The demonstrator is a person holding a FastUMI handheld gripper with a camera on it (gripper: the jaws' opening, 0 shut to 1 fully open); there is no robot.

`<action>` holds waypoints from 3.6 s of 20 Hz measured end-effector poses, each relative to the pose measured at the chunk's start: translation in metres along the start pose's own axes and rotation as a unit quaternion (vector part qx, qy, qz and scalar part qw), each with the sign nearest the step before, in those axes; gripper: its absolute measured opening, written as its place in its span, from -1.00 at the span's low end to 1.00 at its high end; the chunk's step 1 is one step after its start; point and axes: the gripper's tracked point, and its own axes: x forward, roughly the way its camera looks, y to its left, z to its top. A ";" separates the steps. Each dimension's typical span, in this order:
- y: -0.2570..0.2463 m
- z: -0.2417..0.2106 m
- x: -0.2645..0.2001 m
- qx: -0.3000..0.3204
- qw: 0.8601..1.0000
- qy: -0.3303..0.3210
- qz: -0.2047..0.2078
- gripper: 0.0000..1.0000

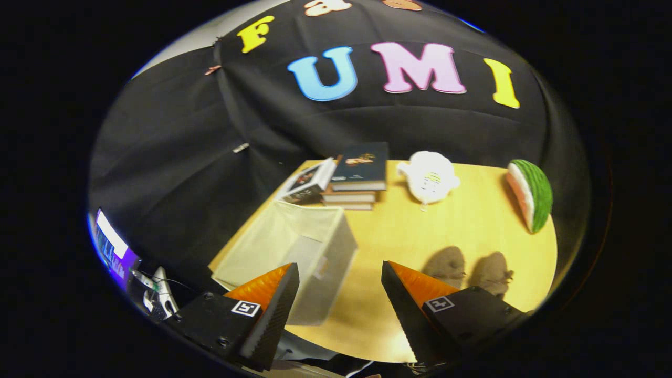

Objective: Open the storage box then place both shoes into the box .Put the left shoe in first, then the right shoe, with the right side of both shoes facing outward in a uniform manner.

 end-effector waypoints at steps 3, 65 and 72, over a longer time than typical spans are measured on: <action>-0.067 -0.031 0.002 0.003 0.997 0.025 -0.066 0.93; 0.197 -0.042 0.161 0.125 0.974 0.187 -0.027 -0.55; 0.221 -0.045 0.151 0.104 0.974 0.190 0.060 0.98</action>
